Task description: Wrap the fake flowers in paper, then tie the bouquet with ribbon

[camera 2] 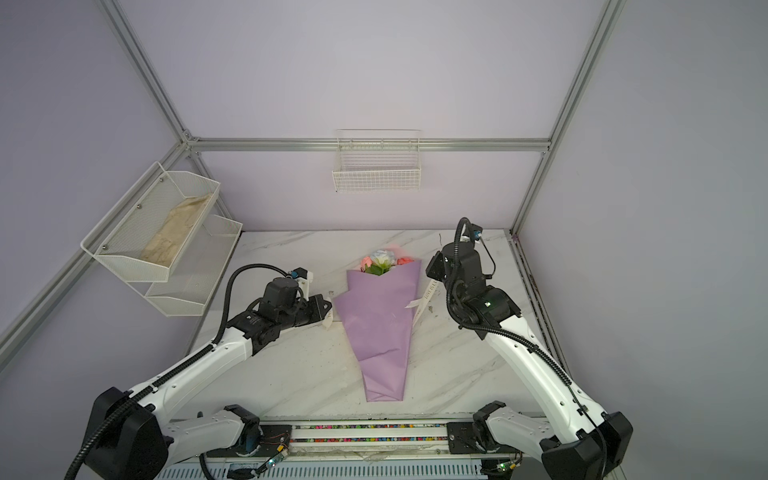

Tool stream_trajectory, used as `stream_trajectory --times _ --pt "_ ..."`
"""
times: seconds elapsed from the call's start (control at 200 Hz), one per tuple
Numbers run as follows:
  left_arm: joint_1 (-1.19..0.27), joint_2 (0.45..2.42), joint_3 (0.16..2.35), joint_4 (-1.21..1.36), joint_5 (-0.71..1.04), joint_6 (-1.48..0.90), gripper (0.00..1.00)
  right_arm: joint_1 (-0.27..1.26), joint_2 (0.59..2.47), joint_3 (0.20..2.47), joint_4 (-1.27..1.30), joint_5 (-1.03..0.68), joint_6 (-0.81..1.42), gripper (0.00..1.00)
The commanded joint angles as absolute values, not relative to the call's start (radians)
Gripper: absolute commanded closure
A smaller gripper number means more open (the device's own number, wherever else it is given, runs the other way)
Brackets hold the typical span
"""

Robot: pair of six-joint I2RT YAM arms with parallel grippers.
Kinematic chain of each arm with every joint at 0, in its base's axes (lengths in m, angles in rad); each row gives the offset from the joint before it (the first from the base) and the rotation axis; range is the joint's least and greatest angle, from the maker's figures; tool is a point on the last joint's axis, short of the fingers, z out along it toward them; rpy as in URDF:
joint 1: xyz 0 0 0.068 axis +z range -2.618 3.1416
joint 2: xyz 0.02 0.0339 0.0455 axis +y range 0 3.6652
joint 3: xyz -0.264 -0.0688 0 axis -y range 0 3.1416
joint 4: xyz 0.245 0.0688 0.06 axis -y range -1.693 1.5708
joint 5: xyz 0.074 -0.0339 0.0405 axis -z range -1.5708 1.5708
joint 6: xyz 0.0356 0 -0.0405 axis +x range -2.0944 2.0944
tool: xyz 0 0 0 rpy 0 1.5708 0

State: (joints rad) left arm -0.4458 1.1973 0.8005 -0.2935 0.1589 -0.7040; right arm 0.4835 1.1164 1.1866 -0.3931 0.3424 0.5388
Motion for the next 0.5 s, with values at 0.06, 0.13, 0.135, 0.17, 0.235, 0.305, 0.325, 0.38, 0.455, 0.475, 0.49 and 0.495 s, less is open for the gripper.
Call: stream_trajectory --times 0.06,0.13,0.135,0.17,0.235,0.305,0.325,0.38,0.455,0.475,0.49,0.495 --pt "-0.451 1.212 0.751 -0.257 0.122 -0.738 0.96 0.468 1.076 1.23 -0.463 0.43 0.554 1.0" --pt "-0.451 1.22 0.751 -0.258 0.123 -0.736 0.96 0.463 1.073 1.245 -0.483 0.456 0.555 1.0" --pt "-0.451 1.22 0.751 -0.258 0.123 -0.736 0.96 0.462 1.072 1.246 -0.484 0.459 0.556 1.0" --pt "-0.451 1.223 0.751 -0.259 0.123 -0.737 0.96 0.46 1.072 1.251 -0.494 0.471 0.559 1.0" --pt "-0.453 1.226 0.753 -0.256 0.126 -0.738 0.96 0.459 1.075 1.257 -0.474 0.434 0.514 1.0" --pt "-0.455 1.219 0.754 -0.256 0.119 -0.738 0.96 0.459 1.095 1.252 -0.422 0.299 0.457 1.0" --pt "-0.457 1.215 0.754 -0.254 0.117 -0.737 0.96 0.46 1.107 1.251 -0.4 0.236 0.442 1.0" --pt "-0.459 1.199 0.748 -0.236 0.109 -0.732 0.96 0.459 1.156 1.253 -0.357 0.078 0.424 1.0" --pt "-0.464 1.172 0.736 -0.2 0.107 -0.724 0.96 0.472 1.253 1.263 -0.305 -0.164 0.436 1.0" --pt "-0.464 1.164 0.734 -0.191 0.104 -0.72 0.96 0.487 1.29 1.273 -0.299 -0.199 0.438 1.0" --pt "-0.466 1.157 0.731 -0.185 0.1 -0.719 0.96 0.505 1.308 1.28 -0.297 -0.211 0.439 1.0" --pt "-0.466 1.154 0.73 -0.183 0.099 -0.718 0.96 0.509 1.314 1.284 -0.297 -0.213 0.439 1.0"
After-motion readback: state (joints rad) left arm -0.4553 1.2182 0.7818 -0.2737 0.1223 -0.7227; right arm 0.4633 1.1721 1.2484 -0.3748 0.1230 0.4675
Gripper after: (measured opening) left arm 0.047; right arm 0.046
